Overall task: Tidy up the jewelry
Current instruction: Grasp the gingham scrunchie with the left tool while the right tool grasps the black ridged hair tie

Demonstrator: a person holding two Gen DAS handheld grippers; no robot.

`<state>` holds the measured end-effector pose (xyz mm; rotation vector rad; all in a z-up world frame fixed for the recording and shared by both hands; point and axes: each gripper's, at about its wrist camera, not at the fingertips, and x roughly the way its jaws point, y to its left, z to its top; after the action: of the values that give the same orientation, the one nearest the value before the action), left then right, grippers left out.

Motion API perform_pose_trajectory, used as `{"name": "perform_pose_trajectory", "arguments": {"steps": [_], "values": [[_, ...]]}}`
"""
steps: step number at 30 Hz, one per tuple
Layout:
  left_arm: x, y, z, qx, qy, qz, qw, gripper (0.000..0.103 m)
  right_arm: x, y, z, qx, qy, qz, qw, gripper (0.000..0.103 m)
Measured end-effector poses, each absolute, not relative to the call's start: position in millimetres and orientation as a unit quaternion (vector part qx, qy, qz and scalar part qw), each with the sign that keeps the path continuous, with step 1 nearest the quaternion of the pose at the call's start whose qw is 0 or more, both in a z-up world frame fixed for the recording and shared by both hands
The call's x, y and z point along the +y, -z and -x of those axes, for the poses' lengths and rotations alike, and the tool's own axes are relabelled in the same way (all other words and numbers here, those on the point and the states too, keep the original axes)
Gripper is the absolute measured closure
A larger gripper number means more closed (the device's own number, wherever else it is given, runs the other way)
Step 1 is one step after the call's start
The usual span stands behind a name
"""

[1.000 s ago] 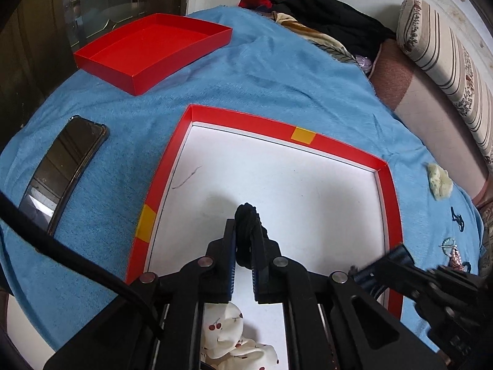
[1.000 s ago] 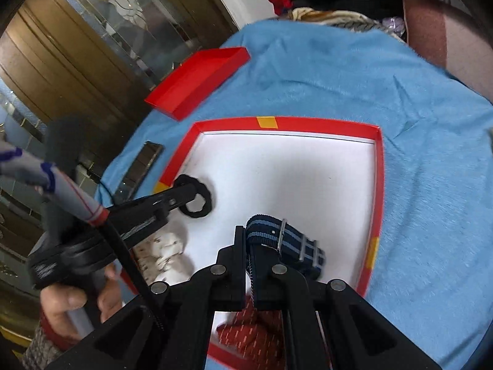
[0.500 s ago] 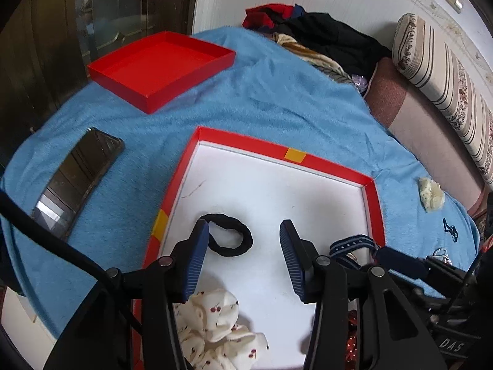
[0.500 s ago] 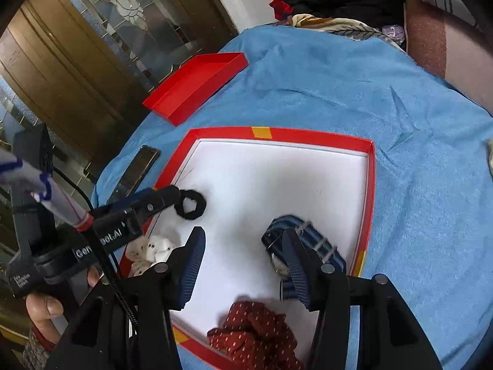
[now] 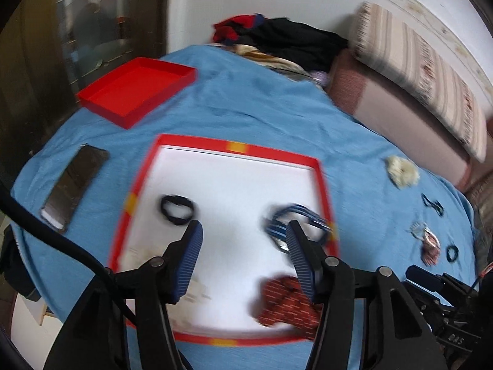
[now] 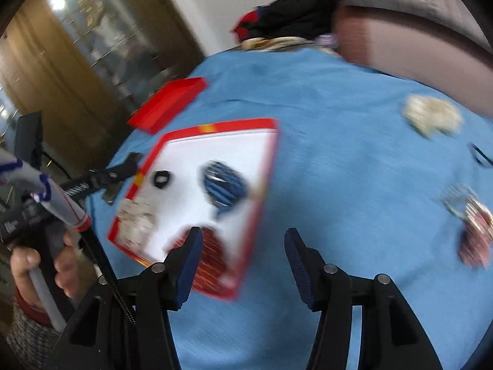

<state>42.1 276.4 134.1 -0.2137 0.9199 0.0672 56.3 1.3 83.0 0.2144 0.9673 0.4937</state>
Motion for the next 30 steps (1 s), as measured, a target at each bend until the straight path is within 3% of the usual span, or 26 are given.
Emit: {"name": "perform_pose_trajectory", "arguments": {"steps": [15, 23, 30], "values": [[44, -97, -56, 0.494, 0.154, 0.032, 0.855, 0.048, -259, -43, 13, 0.458, 0.002, -0.166, 0.874, 0.044], [-59, -62, -80, 0.519, 0.221, 0.022, 0.826, 0.048, -338, -34, -17, 0.437, 0.076, -0.184, 0.877, 0.044], [-100, -37, -103, 0.532, 0.236, 0.017, 0.813, 0.048, -370, -16, -52, 0.441, 0.105, -0.203, 0.868, 0.044]]}}
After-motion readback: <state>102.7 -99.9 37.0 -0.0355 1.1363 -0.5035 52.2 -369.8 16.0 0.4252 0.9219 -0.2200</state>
